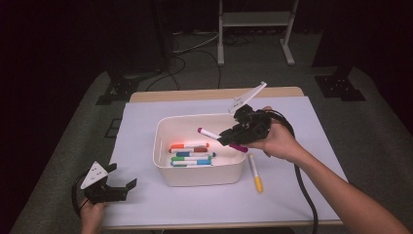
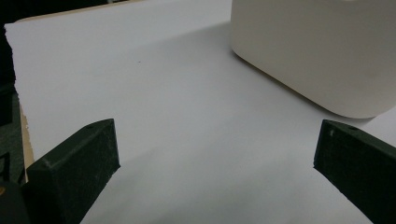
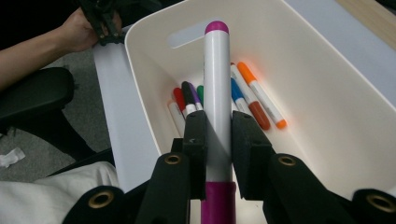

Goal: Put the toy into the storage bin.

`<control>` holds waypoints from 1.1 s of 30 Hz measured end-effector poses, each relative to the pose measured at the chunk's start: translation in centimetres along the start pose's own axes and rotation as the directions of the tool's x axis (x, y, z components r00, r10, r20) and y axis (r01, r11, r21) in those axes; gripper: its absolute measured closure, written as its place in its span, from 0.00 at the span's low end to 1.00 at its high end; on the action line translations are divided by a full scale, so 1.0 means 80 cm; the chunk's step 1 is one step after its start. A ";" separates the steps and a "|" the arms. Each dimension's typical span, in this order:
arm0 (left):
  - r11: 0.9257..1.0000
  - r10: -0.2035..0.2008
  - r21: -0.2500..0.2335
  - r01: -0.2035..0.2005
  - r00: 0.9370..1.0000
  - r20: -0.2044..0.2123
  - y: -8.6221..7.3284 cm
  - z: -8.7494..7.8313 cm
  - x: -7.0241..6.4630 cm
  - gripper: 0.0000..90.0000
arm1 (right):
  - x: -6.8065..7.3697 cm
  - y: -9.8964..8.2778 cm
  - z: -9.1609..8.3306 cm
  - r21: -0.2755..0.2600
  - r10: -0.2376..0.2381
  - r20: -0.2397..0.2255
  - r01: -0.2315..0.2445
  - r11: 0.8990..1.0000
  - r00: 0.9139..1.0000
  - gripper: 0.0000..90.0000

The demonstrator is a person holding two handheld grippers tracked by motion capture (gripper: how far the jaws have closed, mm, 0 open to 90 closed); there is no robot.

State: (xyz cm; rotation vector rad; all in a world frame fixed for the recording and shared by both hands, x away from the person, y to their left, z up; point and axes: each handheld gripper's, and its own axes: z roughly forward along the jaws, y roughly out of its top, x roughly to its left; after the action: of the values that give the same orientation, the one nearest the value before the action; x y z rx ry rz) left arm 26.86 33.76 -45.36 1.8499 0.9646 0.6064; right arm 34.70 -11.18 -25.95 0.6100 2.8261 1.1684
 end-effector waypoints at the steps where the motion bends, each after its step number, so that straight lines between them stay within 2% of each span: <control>1: 1.000 -0.001 0.000 0.001 1.000 -0.002 0.000 0.000 0.000 0.00 | 0.000 0.002 0.005 0.003 -0.004 -0.008 0.004 1.000 1.000 0.84; 10: 1.000 0.001 -0.001 -0.001 1.000 -0.002 0.000 0.000 0.000 0.00 | 0.006 0.015 0.041 0.019 -0.031 -0.057 0.032 0.999 0.998 0.84; 19: 1.000 0.002 -0.003 -0.002 1.000 -0.001 0.000 0.000 0.001 0.00 | 0.013 0.023 0.083 0.058 -0.065 -0.092 0.070 0.996 0.994 0.84; 20: 1.000 0.002 -0.003 -0.002 1.000 -0.002 0.000 -0.001 0.001 0.00 | 0.014 0.024 0.088 0.066 -0.057 -0.098 0.064 0.996 0.994 0.84; 25: 1.000 -0.002 -0.004 0.002 1.000 0.001 0.000 0.000 0.001 0.00 | 0.013 0.027 0.107 0.079 -0.077 -0.112 0.086 0.993 0.991 0.84; 33: 1.000 -0.002 -0.006 0.002 1.000 0.002 0.000 -0.001 0.001 0.00 | 0.009 0.029 0.137 0.108 -0.078 -0.136 0.093 0.990 0.988 0.84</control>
State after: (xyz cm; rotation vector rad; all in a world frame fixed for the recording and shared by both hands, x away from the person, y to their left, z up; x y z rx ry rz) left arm 26.88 33.86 -45.35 1.8438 0.9623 0.6056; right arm 36.71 -2.04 -32.18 0.4259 3.0129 1.0785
